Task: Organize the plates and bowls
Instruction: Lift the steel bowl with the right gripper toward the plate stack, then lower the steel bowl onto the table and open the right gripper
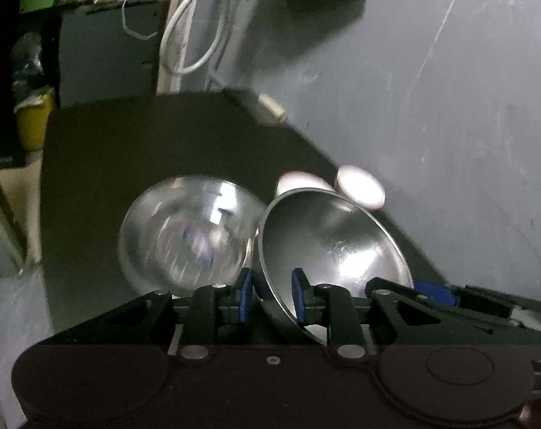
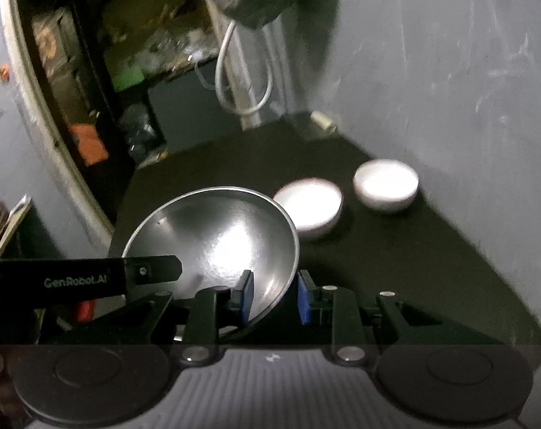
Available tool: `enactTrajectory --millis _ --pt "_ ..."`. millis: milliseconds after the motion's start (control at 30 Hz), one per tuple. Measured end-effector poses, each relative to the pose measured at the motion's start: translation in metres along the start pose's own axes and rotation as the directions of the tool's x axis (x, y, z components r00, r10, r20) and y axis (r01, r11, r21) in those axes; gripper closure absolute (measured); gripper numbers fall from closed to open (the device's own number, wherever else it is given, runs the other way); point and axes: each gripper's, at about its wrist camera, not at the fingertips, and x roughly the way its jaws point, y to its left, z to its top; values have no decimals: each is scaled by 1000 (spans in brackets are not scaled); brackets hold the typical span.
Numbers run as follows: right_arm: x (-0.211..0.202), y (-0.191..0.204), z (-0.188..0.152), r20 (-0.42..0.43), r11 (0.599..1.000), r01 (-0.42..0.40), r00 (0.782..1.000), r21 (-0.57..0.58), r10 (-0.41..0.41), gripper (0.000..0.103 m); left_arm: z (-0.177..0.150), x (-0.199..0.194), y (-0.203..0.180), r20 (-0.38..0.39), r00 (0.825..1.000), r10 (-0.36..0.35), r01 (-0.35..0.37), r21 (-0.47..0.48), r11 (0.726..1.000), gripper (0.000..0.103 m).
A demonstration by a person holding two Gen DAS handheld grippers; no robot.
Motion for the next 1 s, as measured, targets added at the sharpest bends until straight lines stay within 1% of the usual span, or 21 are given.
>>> enactTrajectory --millis 100,200,333,433,533,667,800,1000 --pt "-12 13 -21 -39 1000 -12 999 -17 11 74 -26 -14 4 -46 999 15 -14 20 1000 76" --pt "-22 23 -39 -76 999 -26 997 -23 24 74 -49 -24 9 -105 994 22 -20 29 999 76" --pt "-32 31 -56 -121 999 -51 991 -14 49 74 -72 -35 19 -163 986 27 -24 23 999 75" --pt "-32 37 -63 -157 998 -56 986 -23 52 74 -84 -39 24 -193 980 36 -31 31 999 75" --pt "-29 40 -69 -182 998 -58 982 -28 52 74 -91 -39 28 -209 977 48 -42 32 999 75" --pt "-24 43 -72 -198 997 -66 978 -29 59 74 -90 -37 31 -212 975 63 -57 37 998 75" --pt "-20 44 -74 -193 996 -78 979 -35 70 74 -90 -35 32 -198 976 85 -75 56 996 75" --pt "-19 41 -73 -182 994 -102 979 -34 95 73 -89 -32 32 -201 976 83 -71 69 995 75"
